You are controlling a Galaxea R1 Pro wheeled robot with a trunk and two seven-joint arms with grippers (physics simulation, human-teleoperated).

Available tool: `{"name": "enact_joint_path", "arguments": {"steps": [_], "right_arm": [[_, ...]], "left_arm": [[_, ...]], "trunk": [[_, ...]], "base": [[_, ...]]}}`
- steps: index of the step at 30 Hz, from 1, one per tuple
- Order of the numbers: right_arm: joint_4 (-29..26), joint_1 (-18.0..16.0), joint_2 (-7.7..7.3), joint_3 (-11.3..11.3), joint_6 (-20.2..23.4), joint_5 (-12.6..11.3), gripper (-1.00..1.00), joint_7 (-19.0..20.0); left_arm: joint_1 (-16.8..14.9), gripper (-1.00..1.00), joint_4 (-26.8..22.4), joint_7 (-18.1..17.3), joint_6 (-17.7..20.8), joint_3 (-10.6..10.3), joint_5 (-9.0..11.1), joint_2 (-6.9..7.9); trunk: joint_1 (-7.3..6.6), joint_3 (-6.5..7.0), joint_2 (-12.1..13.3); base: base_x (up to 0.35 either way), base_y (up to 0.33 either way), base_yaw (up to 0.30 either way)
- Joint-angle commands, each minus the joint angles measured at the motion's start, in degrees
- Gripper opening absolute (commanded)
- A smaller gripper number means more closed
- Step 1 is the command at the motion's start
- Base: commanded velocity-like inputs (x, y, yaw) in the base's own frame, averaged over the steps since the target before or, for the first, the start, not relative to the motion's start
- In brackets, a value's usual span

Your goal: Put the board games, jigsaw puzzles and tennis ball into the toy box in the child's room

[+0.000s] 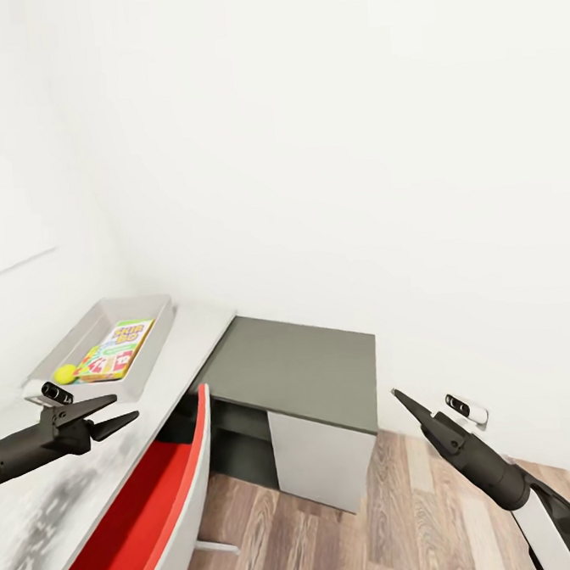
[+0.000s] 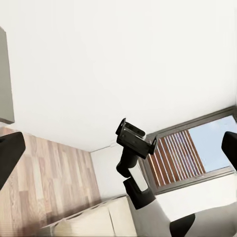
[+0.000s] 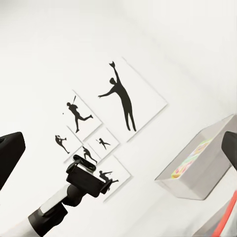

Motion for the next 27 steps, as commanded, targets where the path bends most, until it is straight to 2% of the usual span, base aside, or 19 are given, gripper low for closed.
{"name": "enact_joint_path", "arguments": {"steps": [1, 10, 27], "right_arm": [[0.0, -0.1, -0.01, 0.0, 0.6, -0.3, 1.00, 0.1], [0.1, -0.1, -0.01, 0.0, 0.6, -0.3, 1.00, 0.1], [0.2, -0.1, -0.01, 0.0, 0.6, -0.3, 1.00, 0.1]], "left_arm": [[0.0, 1.00, 0.0, -0.2, 0.2, 0.0, -0.1, 0.02], [0.0, 1.00, 0.0, -0.2, 0.2, 0.0, -0.1, 0.00], [0.0, 1.00, -0.1, -0.2, 0.2, 0.0, -0.1, 0.00]], "trunk": [[0.01, -0.04, -0.1], [0.01, 0.64, -0.1], [0.01, 1.94, -0.1]], "base": [[-0.248, 0.096, -0.211], [-0.201, 0.057, -0.211], [-0.016, 0.003, -0.211]]}}
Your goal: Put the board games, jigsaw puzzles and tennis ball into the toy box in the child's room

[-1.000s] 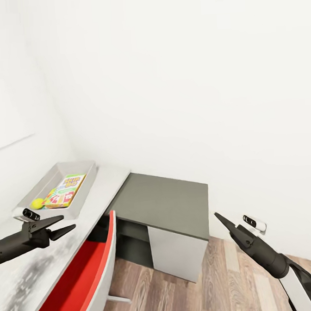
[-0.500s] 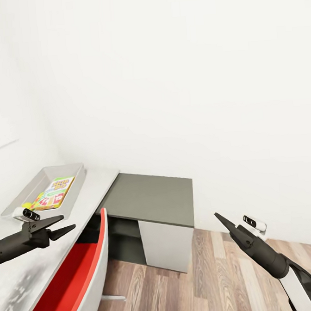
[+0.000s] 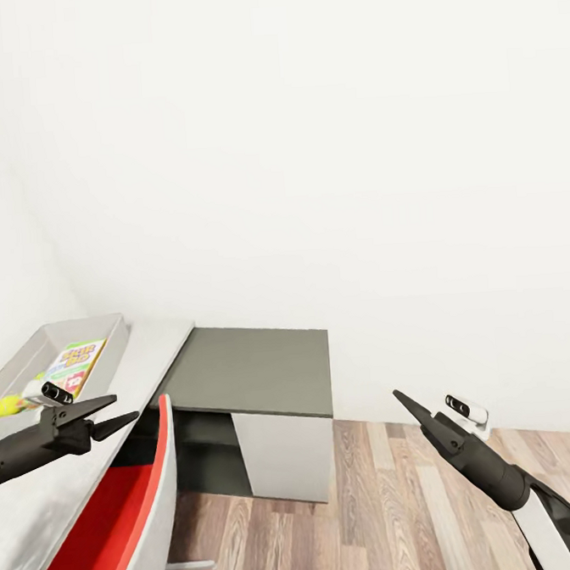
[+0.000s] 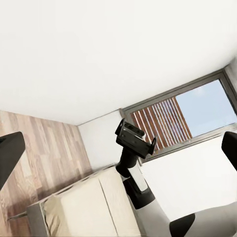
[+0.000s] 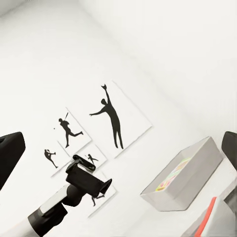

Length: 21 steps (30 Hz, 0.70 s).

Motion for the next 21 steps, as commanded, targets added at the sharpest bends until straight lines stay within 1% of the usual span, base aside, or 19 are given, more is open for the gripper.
{"name": "enact_joint_path", "arguments": {"steps": [1, 13, 18, 21], "right_arm": [[0.0, -0.1, -0.01, 0.0, 0.6, -0.3, 1.00, 0.1], [-0.1, -0.1, 0.04, 0.0, 0.5, -0.3, 1.00, 0.1], [-0.5, -0.1, 0.07, 0.0, 0.4, 0.2, 1.00, -0.1], [-0.6, -0.1, 0.09, 0.0, 0.4, 1.4, 1.00, -0.1]], "left_arm": [[0.0, 1.00, 0.0, -0.2, 0.2, 0.0, -0.1, 0.02], [0.0, 1.00, 0.0, -0.2, 0.2, 0.0, -0.1, 0.02], [0.0, 1.00, 0.0, -0.2, 0.2, -0.1, -0.1, -0.02], [0.0, 1.00, -0.1, -0.1, 0.2, -0.2, -0.1, -0.08]], "trunk": [[0.04, -0.04, -0.1], [0.04, 0.88, -0.1], [0.04, 1.09, -0.1], [0.04, 1.13, -0.1]], "base": [[-0.001, 0.000, -0.211], [-0.014, -0.002, -0.203], [-0.136, -0.067, -0.066], [-0.183, -0.083, -0.023]]}}
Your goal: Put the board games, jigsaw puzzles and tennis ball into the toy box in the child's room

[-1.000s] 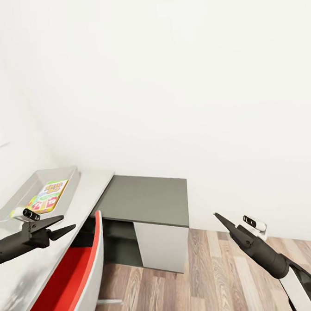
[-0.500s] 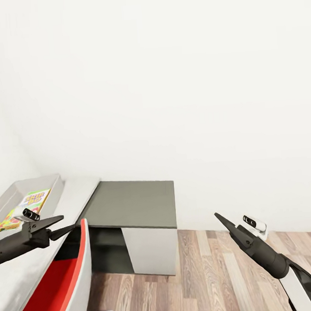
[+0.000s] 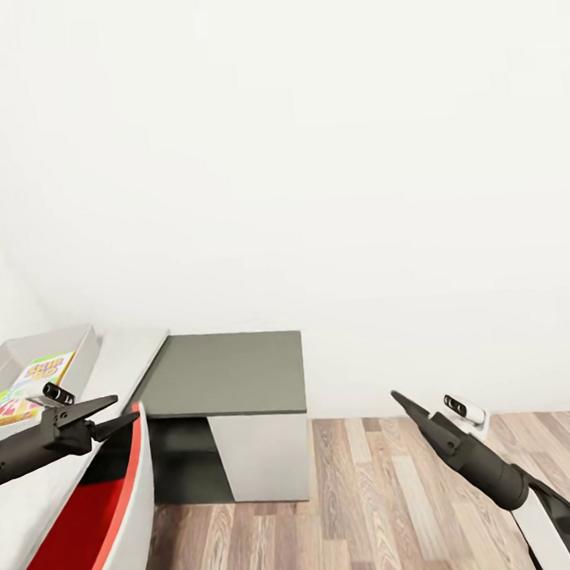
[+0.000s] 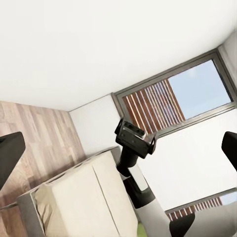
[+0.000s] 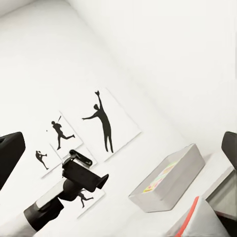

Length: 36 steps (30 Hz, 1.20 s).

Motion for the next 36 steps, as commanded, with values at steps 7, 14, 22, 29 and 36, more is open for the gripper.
{"name": "enact_joint_path", "arguments": {"steps": [7, 14, 22, 29, 36], "right_arm": [[-0.1, 0.0, 0.05, 0.0, 0.6, 1.4, 1.00, 0.1], [-0.1, 0.0, 0.06, 0.0, 0.6, 1.9, 1.00, 0.1], [-0.1, 0.0, 0.06, 0.0, 0.6, 1.9, 1.00, 0.2], [-0.1, 0.0, 0.06, 0.0, 0.6, 1.9, 1.00, 0.2], [-0.1, 0.0, 0.06, 0.0, 0.5, 2.0, 1.00, 0.2]], "left_arm": [[-0.1, 1.00, 0.0, -0.2, 0.2, -0.1, -0.1, -0.13], [-0.1, 1.00, 0.0, -0.2, 0.2, -0.3, -0.1, -0.36], [-0.1, 1.00, 0.0, -0.1, 0.2, -0.5, -0.1, -0.47], [-0.1, 1.00, 0.0, -0.1, 0.2, -0.6, -0.1, -0.53], [-0.1, 1.00, 0.0, 0.0, 0.2, -0.6, -0.4, -0.57]], "trunk": [[0.02, 0.00, -0.1], [0.02, 0.45, -0.1], [0.02, 0.76, -0.1], [0.02, 0.81, -0.1], [0.02, 0.82, -0.1]], "base": [[-0.201, -0.092, -0.007], [-0.215, -0.166, -0.001], [-0.228, -0.201, 0.000], [-0.231, -0.210, 0.000], [-0.119, -0.238, 0.000]]}}
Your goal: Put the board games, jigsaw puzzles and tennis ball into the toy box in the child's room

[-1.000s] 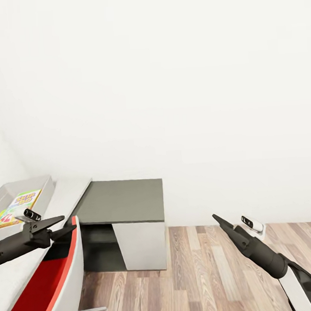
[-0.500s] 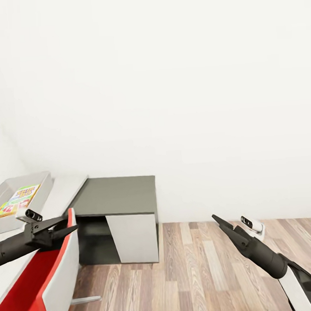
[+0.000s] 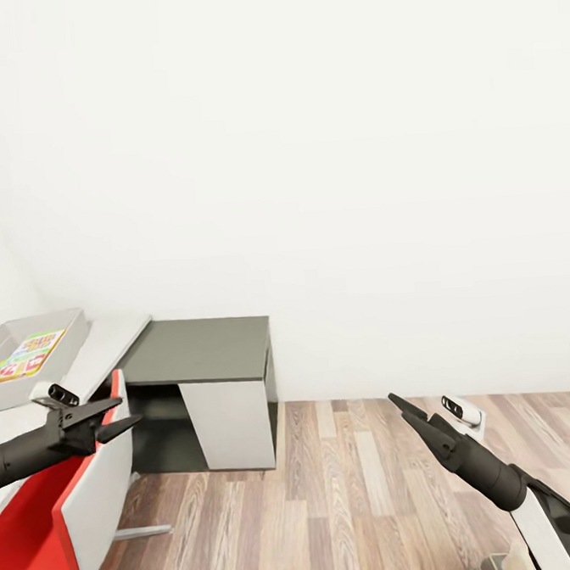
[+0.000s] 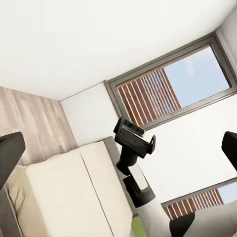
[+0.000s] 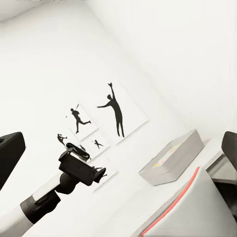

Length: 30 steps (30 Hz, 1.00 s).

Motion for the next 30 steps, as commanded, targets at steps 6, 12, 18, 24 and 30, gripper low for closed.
{"name": "enact_joint_path", "arguments": {"steps": [6, 12, 18, 24, 30], "right_arm": [[0.0, 0.0, -0.02, 0.0, 0.5, -0.2, 1.00, -0.1], [0.2, 0.0, -0.02, 0.0, 0.5, -0.2, 1.00, -0.4], [0.9, 0.0, 0.26, -0.1, -0.4, 0.8, 1.00, -1.3], [4.0, -0.1, 0.15, 0.1, -0.2, 4.6, 1.00, -6.1], [4.9, -0.1, 0.65, 1.0, 2.1, 5.6, 1.00, -9.7]], "left_arm": [[-0.1, 1.00, -0.1, 0.2, 0.2, 0.1, -3.6, -0.24], [-0.2, 1.00, -0.1, 0.4, 0.1, 0.1, -8.8, -3.32], [-0.7, 1.00, -0.1, 1.3, 0.1, -0.6, -15.1, -8.12], [-1.1, 1.00, 0.5, 4.0, 0.1, -0.9, -28.4, -14.49], [-1.2, 1.00, 2.6, 5.5, 0.1, -1.3, -37.6, -18.27]], "trunk": [[0.03, -0.13, -0.1], [0.03, -0.13, -0.1], [0.03, -0.13, -0.1], [0.03, -0.13, -0.1], [0.03, -0.13, -0.1]], "base": [[-0.023, -0.136, 0.000], [-0.005, -0.031, 0.000], [-0.001, -0.008, 0.000], [0.000, -0.002, 0.000], [0.000, 0.000, 0.000]]}}
